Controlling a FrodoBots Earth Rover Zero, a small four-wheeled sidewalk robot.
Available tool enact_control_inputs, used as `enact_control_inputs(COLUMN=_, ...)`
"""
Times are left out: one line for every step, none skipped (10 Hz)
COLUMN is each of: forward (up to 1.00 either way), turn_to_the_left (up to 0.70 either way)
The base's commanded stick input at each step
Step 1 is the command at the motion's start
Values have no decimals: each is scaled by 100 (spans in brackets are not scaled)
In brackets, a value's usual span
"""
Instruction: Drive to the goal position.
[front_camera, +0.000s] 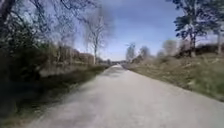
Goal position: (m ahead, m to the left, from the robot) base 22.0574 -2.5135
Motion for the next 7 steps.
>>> enact_control_inputs(forward=85, turn_to_the_left=0)
enact_control_inputs(forward=85, turn_to_the_left=0)
enact_control_inputs(forward=85, turn_to_the_left=0)
enact_control_inputs(forward=85, turn_to_the_left=0)
enact_control_inputs(forward=85, turn_to_the_left=0)
enact_control_inputs(forward=85, turn_to_the_left=0)
enact_control_inputs(forward=85, turn_to_the_left=-20)
